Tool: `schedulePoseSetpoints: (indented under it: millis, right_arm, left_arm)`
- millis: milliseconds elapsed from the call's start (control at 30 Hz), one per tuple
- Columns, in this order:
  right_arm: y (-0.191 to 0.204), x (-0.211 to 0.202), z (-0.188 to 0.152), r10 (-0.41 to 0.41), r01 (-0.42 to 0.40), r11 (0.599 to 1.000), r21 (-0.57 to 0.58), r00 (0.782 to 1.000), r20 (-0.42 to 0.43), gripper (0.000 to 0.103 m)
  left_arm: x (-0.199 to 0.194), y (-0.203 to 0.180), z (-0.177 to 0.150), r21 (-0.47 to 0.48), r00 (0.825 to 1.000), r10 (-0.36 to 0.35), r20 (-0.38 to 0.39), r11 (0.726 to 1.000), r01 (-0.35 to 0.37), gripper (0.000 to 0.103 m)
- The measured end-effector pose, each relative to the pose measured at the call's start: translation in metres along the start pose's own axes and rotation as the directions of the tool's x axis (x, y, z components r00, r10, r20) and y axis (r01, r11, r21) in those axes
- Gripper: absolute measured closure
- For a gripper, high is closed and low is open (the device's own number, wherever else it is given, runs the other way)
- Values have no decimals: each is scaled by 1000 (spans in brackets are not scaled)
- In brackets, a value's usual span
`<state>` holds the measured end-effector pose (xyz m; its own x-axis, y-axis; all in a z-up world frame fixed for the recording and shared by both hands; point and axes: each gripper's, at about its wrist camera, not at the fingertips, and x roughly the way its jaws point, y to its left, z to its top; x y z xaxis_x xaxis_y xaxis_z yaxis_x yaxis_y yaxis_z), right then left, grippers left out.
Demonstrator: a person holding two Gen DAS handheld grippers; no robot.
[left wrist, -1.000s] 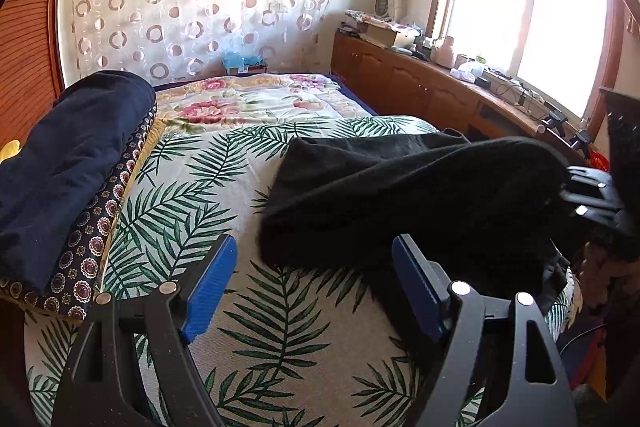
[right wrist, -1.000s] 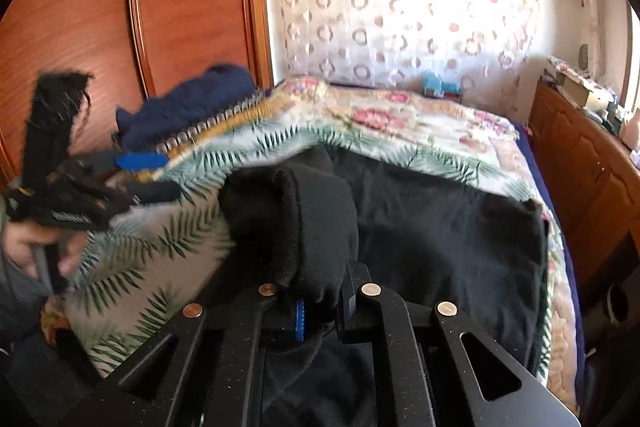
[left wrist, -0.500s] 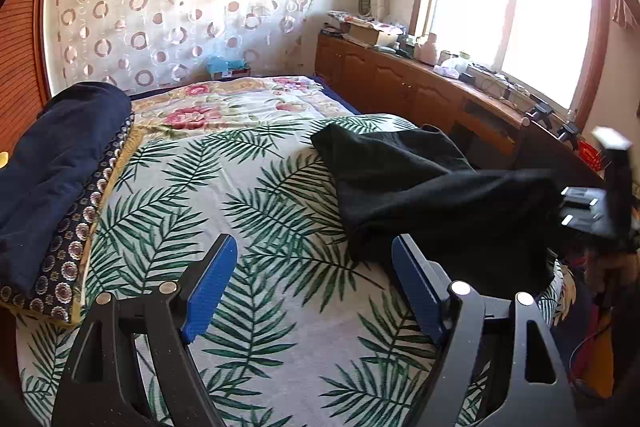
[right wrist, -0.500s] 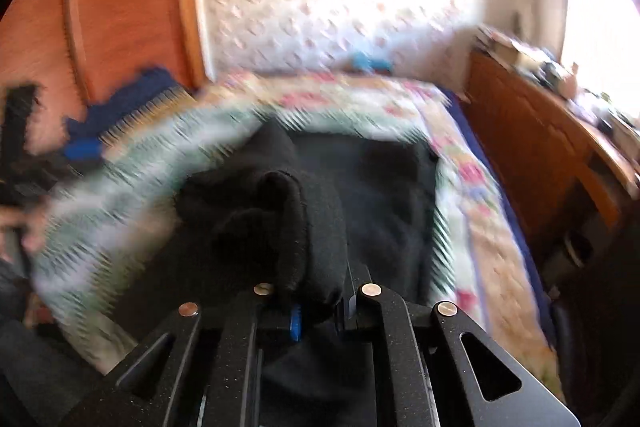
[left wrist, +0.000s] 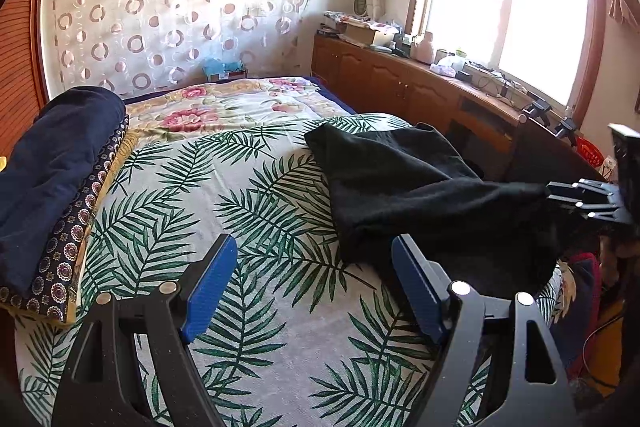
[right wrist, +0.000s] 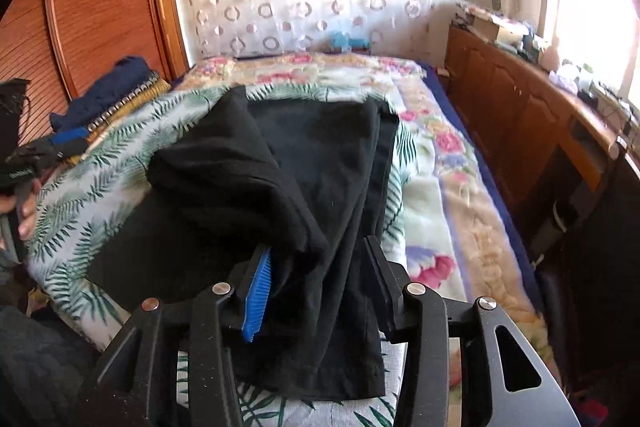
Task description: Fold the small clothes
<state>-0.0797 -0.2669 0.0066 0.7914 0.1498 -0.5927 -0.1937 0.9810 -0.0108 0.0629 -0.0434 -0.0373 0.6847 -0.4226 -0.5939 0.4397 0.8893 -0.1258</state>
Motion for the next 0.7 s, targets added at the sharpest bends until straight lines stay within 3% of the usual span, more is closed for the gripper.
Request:
schedulePoseSetpoints:
  millis: [133,267,700]
  right_arm:
    - [13,-16,8,33,-32,999,-34,999,43,54]
    - [28,-6,16,52,-48,996,-80,998,47,51]
    - [79,95,57,177,-185,965,-187,982,-58,51]
  left_arm:
    - [-4,1,0,-3,1000,13,14,1000,-13,22]
    - [-7,2,2,-4,999,27,26,1000,-26,22]
    - [-14,15,2,-18,997,64,40,998,-64,22]
